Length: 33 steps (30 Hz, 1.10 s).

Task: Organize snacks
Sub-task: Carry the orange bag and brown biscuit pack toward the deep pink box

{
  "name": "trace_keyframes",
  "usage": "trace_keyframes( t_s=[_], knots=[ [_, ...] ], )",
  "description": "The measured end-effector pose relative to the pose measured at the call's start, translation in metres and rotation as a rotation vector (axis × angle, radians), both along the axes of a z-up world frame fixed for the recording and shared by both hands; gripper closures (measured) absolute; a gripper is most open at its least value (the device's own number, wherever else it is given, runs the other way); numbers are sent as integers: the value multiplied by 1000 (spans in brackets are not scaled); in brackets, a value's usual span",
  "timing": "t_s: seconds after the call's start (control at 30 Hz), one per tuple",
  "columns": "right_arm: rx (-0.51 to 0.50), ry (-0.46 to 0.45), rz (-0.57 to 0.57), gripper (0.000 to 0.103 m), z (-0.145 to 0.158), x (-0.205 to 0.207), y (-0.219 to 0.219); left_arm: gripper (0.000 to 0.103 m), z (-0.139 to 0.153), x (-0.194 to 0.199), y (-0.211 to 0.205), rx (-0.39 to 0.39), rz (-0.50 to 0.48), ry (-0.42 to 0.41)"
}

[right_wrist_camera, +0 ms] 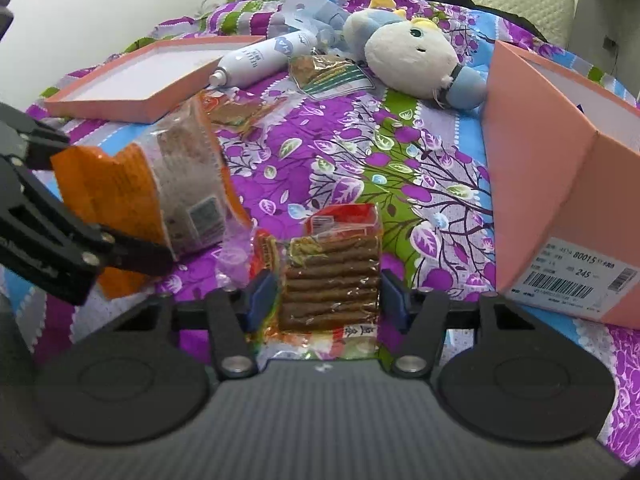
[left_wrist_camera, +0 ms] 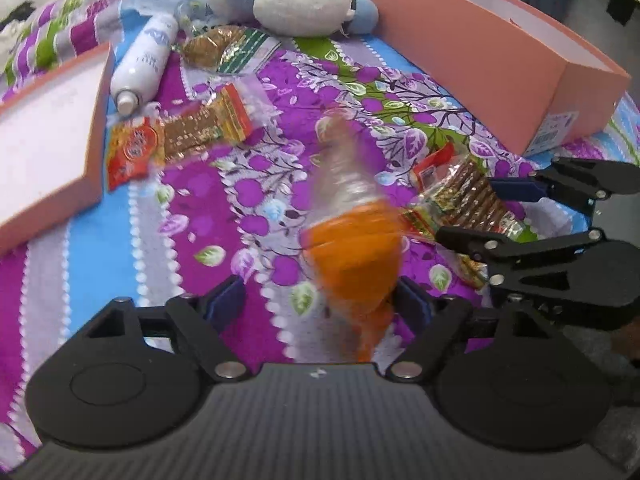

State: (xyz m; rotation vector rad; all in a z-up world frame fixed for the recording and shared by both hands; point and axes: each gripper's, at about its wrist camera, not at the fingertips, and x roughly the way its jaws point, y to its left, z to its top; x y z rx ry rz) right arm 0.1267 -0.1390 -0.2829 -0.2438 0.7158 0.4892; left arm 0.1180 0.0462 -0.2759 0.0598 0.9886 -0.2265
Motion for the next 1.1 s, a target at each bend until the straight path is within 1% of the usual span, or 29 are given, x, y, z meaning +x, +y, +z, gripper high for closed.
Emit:
trace_keyframes(
  t_s=[0.07,0.13,0.17,0.23,0.27,0.3,0.33,0.4,0.47,0.63,0.73,0.87,1.1],
  knots=[
    [-5,-4,0,45,1,-1,0,28,-2,-2,-5,0,11,-10],
    [-17,-13,-1,46,3,-3,1,39,-1,-3,-7,-7,26,-18],
    [-17,-13,-2,47,4,-3,1,42,0,-3,-7,-18,38,-19],
    [0,-1,-12,48,6,-4,-1,55,2,-3,-6,-44,61,-17],
    [5,2,-15,48,8,-4,-2,58,4,-2,-5,-54,74,-18],
    [4,2,-17,48,8,-5,-3,64,5,-2,-3,-69,93,-19],
    [2,0,-18,48,9,-6,-4,67,6,-2,-2,-82,110,-19],
    [3,2,-23,49,10,-7,-5,69,8,-2,0,-92,142,-19],
    [5,3,-32,49,12,-8,-7,72,9,-3,1,-93,171,-24],
    [23,17,-64,49,13,-6,-13,76,14,-8,3,-114,227,-20],
    [37,18,-86,49,16,-4,-18,77,20,-11,4,-133,258,-26],
    [66,25,-120,49,23,-2,-25,78,33,-15,2,-157,283,-46],
    [122,-5,-154,49,45,-2,-32,78,58,-16,-8,-163,292,-82]
  ],
)
